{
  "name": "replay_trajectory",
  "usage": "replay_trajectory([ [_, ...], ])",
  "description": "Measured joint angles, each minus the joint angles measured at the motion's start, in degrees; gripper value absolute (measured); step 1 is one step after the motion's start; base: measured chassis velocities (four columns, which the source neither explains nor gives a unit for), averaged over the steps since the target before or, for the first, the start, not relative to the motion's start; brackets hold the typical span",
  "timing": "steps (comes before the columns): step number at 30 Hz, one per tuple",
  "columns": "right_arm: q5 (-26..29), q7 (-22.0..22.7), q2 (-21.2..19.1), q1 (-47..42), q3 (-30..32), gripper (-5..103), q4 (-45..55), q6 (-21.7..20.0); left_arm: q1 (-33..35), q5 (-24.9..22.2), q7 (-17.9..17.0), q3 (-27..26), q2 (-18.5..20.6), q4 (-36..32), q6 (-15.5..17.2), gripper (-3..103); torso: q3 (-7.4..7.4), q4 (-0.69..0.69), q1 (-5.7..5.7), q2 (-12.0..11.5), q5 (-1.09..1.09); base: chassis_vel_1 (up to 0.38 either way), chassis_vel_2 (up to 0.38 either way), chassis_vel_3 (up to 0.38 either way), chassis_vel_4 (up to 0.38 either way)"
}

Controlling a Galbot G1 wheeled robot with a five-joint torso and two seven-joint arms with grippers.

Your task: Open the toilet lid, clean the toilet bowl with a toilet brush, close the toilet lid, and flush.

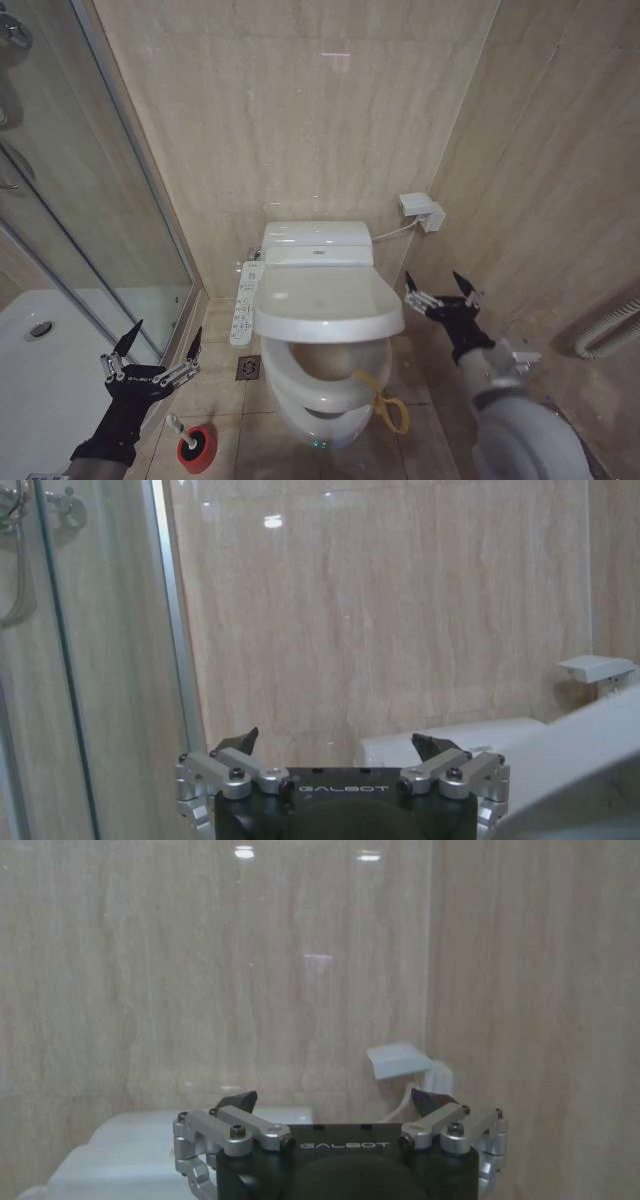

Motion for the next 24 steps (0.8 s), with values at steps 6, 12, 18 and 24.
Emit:
replay_trajectory([
  [6,-3.7,-1.0,2.8,-4.4,1.0,100,2.1,1.9,0.0,0.0,0.0,0.0,0.0,0.0,0.0,100,0.0,0.03,0.0,0.0,0.0,0.0,0.0,0.0,0.0],
  [12,-6.1,-2.4,4.8,-8.7,0.8,100,3.3,3.7,0.0,0.0,0.0,0.0,0.0,0.0,0.0,100,0.0,0.01,0.01,0.0,0.0,0.0,0.0,0.0,0.0],
  [18,-9.1,-3.8,6.4,-10.4,0.3,100,3.3,6.1,0.0,0.0,0.0,0.0,0.0,0.0,0.0,100,0.0,0.01,0.01,0.0,0.0,0.0,0.0,0.0,0.0],
  [24,-9.3,-4.4,7.6,-11.8,-0.3,100,3.3,6.3,0.0,0.0,0.0,0.0,0.0,0.0,0.0,100,0.0,0.02,0.01,0.0,0.0,0.0,0.0,0.0,0.0],
])
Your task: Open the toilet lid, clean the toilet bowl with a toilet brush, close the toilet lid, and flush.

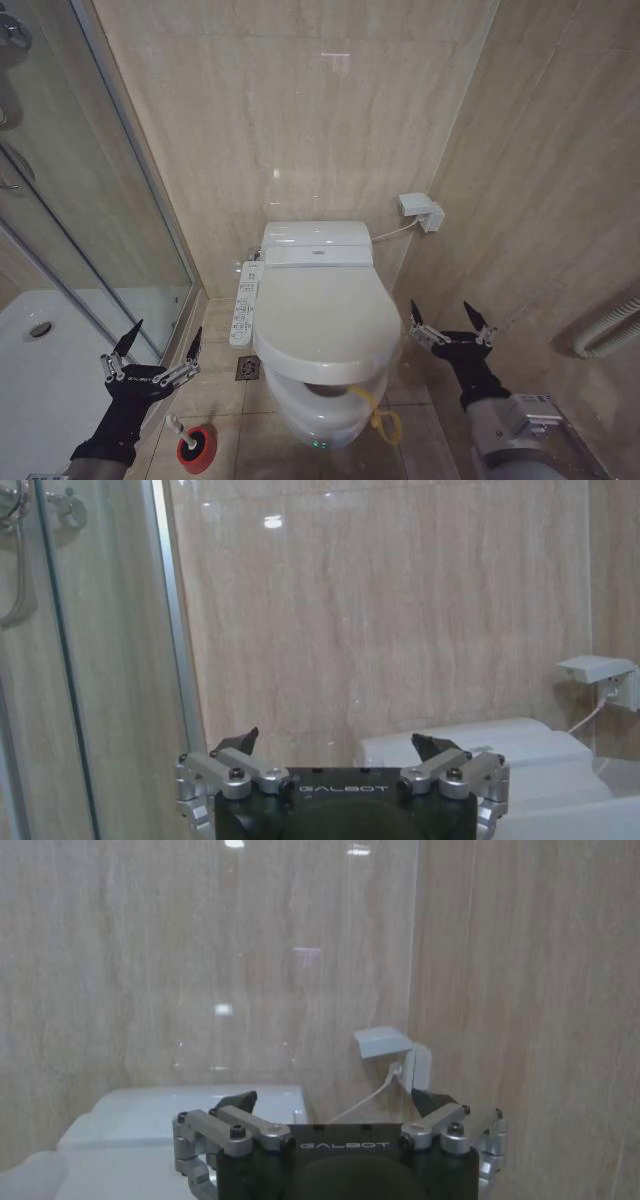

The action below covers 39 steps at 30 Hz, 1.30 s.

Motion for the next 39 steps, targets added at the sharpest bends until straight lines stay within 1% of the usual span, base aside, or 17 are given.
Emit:
replay_trajectory([
  [11,0.6,-0.3,1.2,-0.6,0.1,100,-0.1,0.8,0.0,0.0,0.0,0.0,0.0,0.0,0.0,100,0.0,0.0,0.0,0.0,0.0,0.0,0.0,0.0,0.0],
  [39,0.6,-0.4,1.1,-0.9,0.2,100,-0.3,0.8,0.0,0.0,0.0,0.0,0.0,0.0,0.0,100,0.0,0.0,0.0,0.0,0.01,0.0,0.0,0.0,0.0],
])
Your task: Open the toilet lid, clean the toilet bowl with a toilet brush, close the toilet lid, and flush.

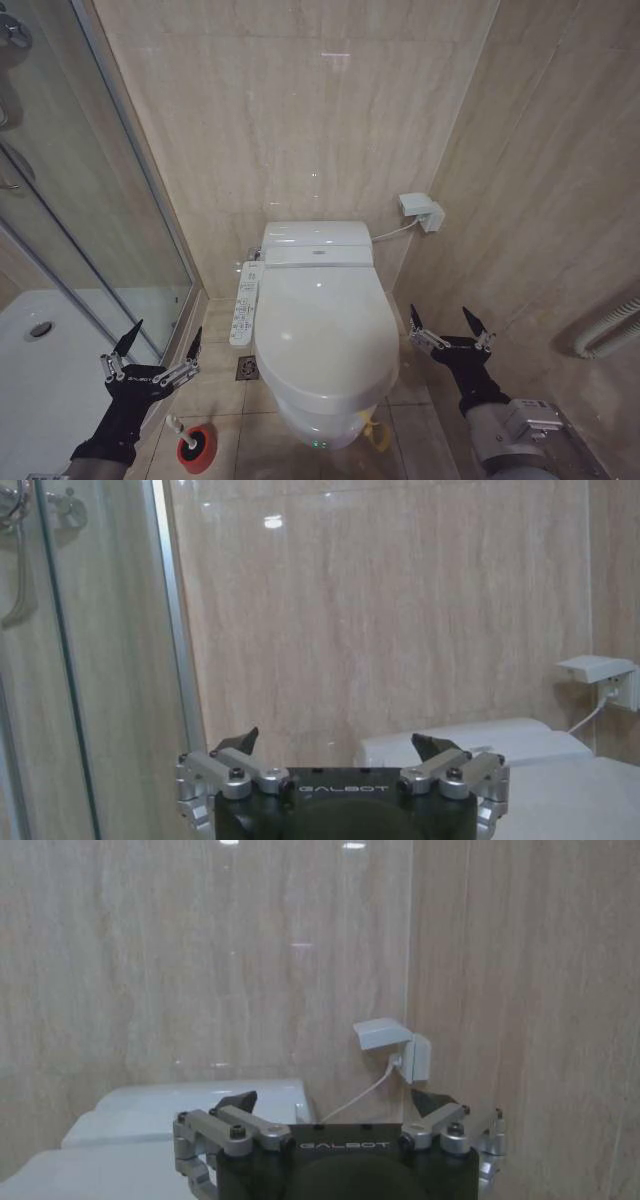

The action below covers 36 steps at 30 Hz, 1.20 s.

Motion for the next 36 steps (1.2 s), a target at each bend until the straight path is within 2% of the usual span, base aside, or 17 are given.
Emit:
replay_trajectory([
  [36,0.1,0.0,0.0,0.0,0.0,100,0.0,0.0,-0.1,0.0,0.0,0.0,0.0,0.0,0.1,100,0.0,0.0,0.0,0.0,0.0,0.0,0.0,0.0,0.0],
])
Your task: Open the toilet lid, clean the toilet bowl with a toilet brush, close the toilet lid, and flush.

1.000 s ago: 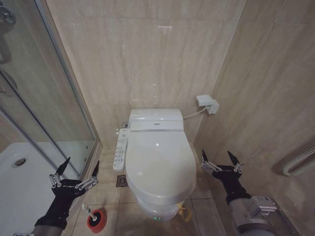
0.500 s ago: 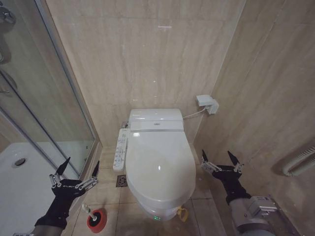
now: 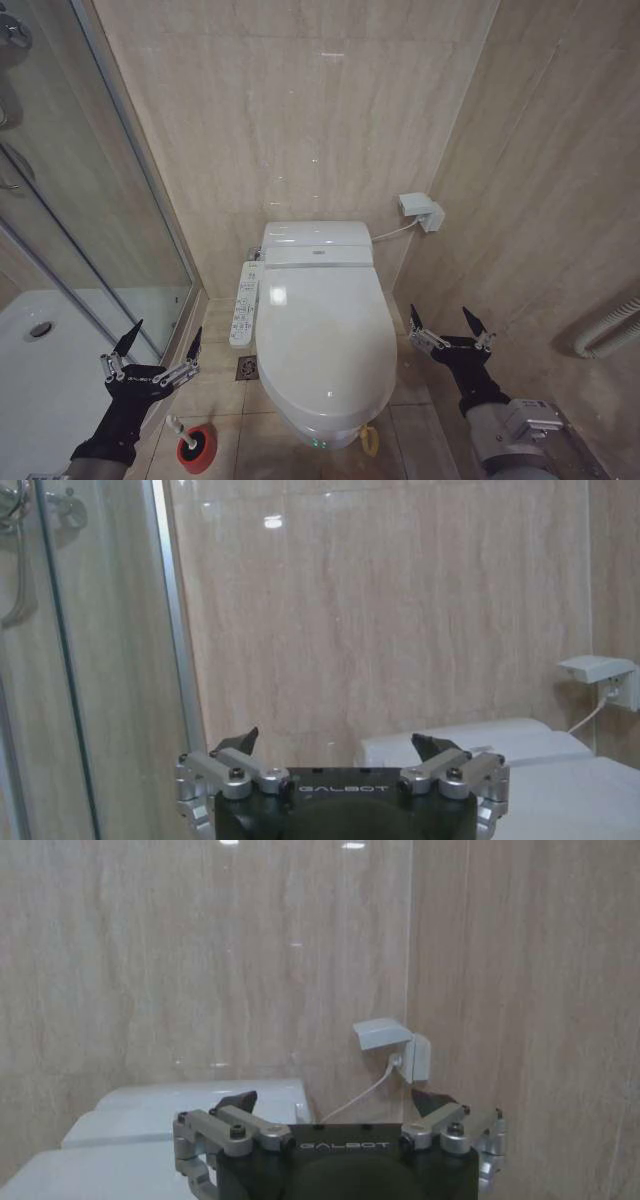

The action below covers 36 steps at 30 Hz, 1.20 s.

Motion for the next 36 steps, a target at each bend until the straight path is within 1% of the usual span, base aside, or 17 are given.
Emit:
replay_trajectory([
  [3,0.0,0.0,0.0,0.0,0.0,100,0.0,0.0,-0.4,-0.2,0.0,0.0,0.1,0.0,0.5,100,0.0,0.01,0.0,0.0,0.0,0.0,0.0,0.0,0.0],
  [4,0.0,0.0,0.0,0.0,0.0,100,0.0,0.0,-2.0,-1.1,0.3,0.0,0.4,0.0,2.6,100,0.0,0.01,0.0,0.0,0.0,0.0,0.0,0.0,0.0],
  [5,0.0,0.0,0.0,0.0,0.0,100,0.0,0.0,-2.0,-1.1,0.3,0.0,0.4,0.0,2.6,100,0.0,0.01,0.0,0.0,0.0,0.0,0.0,0.0,0.0],
  [6,0.0,0.0,0.0,0.0,0.0,100,0.0,0.0,-3.0,-1.7,0.4,0.0,0.6,0.1,4.0,100,0.0,0.0,0.0,0.0,0.0,0.0,0.0,0.0,0.0],
  [8,0.0,0.0,0.0,0.0,0.0,100,0.0,0.0,-6.6,-3.8,1.1,-0.1,1.2,0.2,8.9,100,0.0,-0.01,0.0,0.0,0.0,0.0,0.0,0.0,0.0],
  [9,0.0,0.0,0.0,0.0,0.0,100,0.0,0.0,-6.6,-3.8,1.1,-0.1,1.2,0.2,8.9,100,0.0,-0.01,0.0,0.0,0.0,0.0,0.0,0.0,0.0],
  [10,0.0,0.0,0.0,0.0,0.0,100,0.0,0.0,-7.9,-4.5,1.3,-0.2,1.5,0.2,10.6,100,0.0,-0.01,0.0,0.0,0.0,0.0,0.0,0.0,0.0],
  [12,0.0,0.0,0.0,0.0,0.0,100,0.0,0.0,-11.4,-6.6,1.9,-0.3,2.1,0.4,15.4,100,0.0,0.0,0.0,0.0,0.0,0.0,0.0,0.0,0.0],
  [13,0.0,0.0,0.0,0.0,0.0,100,0.0,0.0,-11.4,-6.6,1.9,-0.3,2.1,0.4,15.4,100,0.0,0.0,0.0,0.0,0.0,0.0,0.0,0.0,0.0],
  [16,0.0,0.0,0.0,0.0,0.0,100,0.0,0.0,-16.3,-9.5,2.8,-0.4,3.0,0.5,22.1,100,0.0,-0.01,0.0,0.0,0.0,0.0,0.0,0.0,0.0],
  [17,0.0,0.0,0.0,0.0,0.0,100,0.0,0.0,-16.3,-9.5,2.8,-0.4,3.0,0.5,22.1,100,0.0,-0.01,0.0,0.0,0.0,0.0,0.0,0.0,0.0],
  [19,0.0,0.0,0.0,0.0,0.0,100,0.0,0.0,-17.9,-10.4,3.1,-0.5,3.3,0.6,24.3,100,0.0,-0.02,0.0,0.0,0.0,0.0,0.0,0.0,0.0],
  [27,0.0,0.0,0.0,0.0,0.0,100,0.0,0.0,-18.4,-10.7,3.3,-0.5,3.4,0.8,24.7,100,0.0,0.0,0.0,0.0,0.0,0.0,0.0,0.0,0.0],
  [29,0.0,0.0,0.0,0.0,0.0,100,0.0,0.0,-18.4,-10.7,3.5,-0.5,3.5,2.2,22.8,100,0.0,0.0,0.0,0.0,0.0,0.0,0.0,0.0,0.0],
  [30,0.0,0.0,0.0,0.0,0.0,100,0.0,0.0,-18.4,-10.7,3.5,-0.5,3.5,2.2,22.8,100,0.0,0.0,0.0,0.0,0.0,0.0,0.0,0.0,0.0],
  [33,0.0,0.0,0.0,0.0,0.0,100,0.0,0.0,-18.3,-10.3,4.2,-0.5,3.6,5.9,16.5,100,0.0,0.0,0.0,0.0,0.0,0.0,0.0,0.0,0.0],
  [36,0.0,0.0,0.0,0.0,0.0,100,0.0,0.0,-18.5,-10.4,4.4,-0.5,3.9,7.3,14.9,100,0.0,0.01,0.0,0.0,-0.01,0.0,0.0,0.0,0.0],
])
